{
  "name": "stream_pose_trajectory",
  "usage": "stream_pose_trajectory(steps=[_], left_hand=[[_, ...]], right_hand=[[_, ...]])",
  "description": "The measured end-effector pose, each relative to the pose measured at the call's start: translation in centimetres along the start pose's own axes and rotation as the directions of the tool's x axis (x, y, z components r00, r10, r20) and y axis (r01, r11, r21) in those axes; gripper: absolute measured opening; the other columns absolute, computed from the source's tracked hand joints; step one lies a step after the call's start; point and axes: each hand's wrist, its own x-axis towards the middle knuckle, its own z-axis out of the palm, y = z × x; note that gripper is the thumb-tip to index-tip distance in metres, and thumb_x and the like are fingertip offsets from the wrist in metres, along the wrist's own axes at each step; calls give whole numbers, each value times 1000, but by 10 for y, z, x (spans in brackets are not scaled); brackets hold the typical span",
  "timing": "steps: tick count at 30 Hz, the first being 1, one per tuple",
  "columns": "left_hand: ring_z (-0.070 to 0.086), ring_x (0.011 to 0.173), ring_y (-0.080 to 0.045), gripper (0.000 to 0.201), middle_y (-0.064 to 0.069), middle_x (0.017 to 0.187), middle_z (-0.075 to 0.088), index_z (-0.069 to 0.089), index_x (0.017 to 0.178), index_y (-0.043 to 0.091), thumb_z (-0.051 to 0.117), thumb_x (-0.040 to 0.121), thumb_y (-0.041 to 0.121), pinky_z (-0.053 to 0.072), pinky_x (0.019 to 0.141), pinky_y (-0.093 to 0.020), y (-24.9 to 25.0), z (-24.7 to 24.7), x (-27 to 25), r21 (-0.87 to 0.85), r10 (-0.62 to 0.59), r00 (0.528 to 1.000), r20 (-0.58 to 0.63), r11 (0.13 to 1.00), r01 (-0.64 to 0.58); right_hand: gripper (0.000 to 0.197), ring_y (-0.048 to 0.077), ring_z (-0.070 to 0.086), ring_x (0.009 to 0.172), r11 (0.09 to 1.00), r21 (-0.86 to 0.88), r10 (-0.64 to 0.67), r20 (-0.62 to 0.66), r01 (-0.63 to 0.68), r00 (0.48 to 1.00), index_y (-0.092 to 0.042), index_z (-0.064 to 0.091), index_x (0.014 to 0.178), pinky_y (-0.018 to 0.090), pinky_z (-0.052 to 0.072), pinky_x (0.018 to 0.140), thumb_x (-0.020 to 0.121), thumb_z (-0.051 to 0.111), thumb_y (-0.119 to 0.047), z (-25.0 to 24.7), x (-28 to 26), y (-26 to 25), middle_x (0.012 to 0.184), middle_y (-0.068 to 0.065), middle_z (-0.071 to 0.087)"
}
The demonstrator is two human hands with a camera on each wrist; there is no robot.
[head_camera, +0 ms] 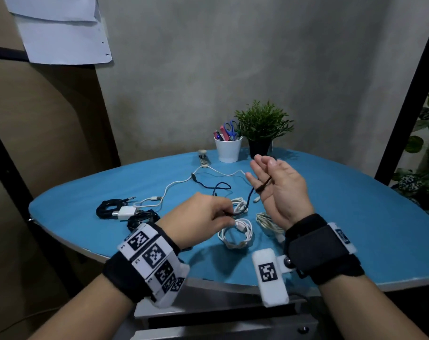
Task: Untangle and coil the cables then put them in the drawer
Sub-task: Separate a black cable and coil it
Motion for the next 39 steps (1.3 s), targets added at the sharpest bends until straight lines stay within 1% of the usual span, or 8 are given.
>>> stream_pose_trajectory(steps=[3, 7, 14, 22, 26, 31, 35, 39], left_hand=[[51, 60, 1, 7, 13, 67, 62, 59, 84, 27, 60, 88, 32, 42, 62, -25, 1, -5, 0, 33, 65, 984, -164, 998, -61], [57, 73, -21, 6, 3, 80, 67, 59, 93, 22, 56, 89, 26, 48, 70, -36, -6, -18, 7, 121, 51, 927, -371, 993, -6], [65, 72, -22, 8, -1, 74, 69, 64, 89, 22, 55, 89, 22, 52, 70, -36, -23, -40, 28, -59, -179, 859, -479, 983, 172], [55, 81, -27, 21, -2, 79, 50, 65, 85, 16, 53, 92, 32, 44, 69, -33, -35, -10, 29, 158, -221, 955, -197, 954, 253], [54, 86, -21, 18, -1, 98, 47, 68, 100, 22, 57, 90, 31, 44, 82, -33, -29, 7, 21, 107, -123, 986, -114, 985, 135], [65, 73, -19, 11, 1, 101, 49, 67, 95, 11, 57, 91, 17, 53, 72, -30, -10, 15, 10, -190, -6, 997, -80, 982, -9], [57, 86, -19, 10, 0, 94, 57, 64, 95, 14, 55, 92, 19, 46, 81, -34, -11, 11, 12, 4, 110, 966, -236, 994, -112], [56, 85, -24, 8, -2, 102, 54, 61, 95, 13, 56, 91, 17, 45, 78, -39, -16, -4, 21, 144, 109, 935, -336, 988, -64]], right_hand=[[23, 5, 55, 90, 905, -405, -140, 14, 134, 990, -19, 58, 86, 27, 44, 88, 99, 41, -10, -1, 0, 10, 93, -9, 60], [18, 10, 60, 82, 440, -863, -94, 230, 248, 969, -15, 59, 92, 25, 47, 79, 98, 43, -13, 3, -4, 12, 88, -1, 64], [42, 13, 38, 53, 495, -855, 210, 291, 155, 933, -19, 64, 68, 30, 34, 57, 94, 44, -45, -5, -14, 12, 56, -4, 41], [39, 13, 33, 43, 968, -242, 125, 223, -69, 967, -13, 50, 69, 24, 28, 47, 100, 36, -31, 13, -14, -21, 48, 0, 46], [33, 19, 69, 73, 999, 32, 25, 168, -31, 985, -8, 54, 83, 23, 53, 58, 102, 33, -25, 15, -8, -20, 95, 13, 69], [24, 24, 57, 118, 994, -58, -91, 21, 92, 996, -12, 57, 89, 39, 46, 96, 101, 37, -17, 8, 2, 1, 113, 12, 62], [21, 0, 60, 84, 618, -734, -248, 159, 282, 956, -17, 61, 85, 26, 44, 86, 98, 45, -18, -3, -1, 15, 93, 2, 66], [22, 20, 62, 73, 260, -929, -40, 262, 263, 964, -7, 55, 90, 36, 48, 71, 97, 41, -22, -7, -2, 23, 79, 9, 64]])
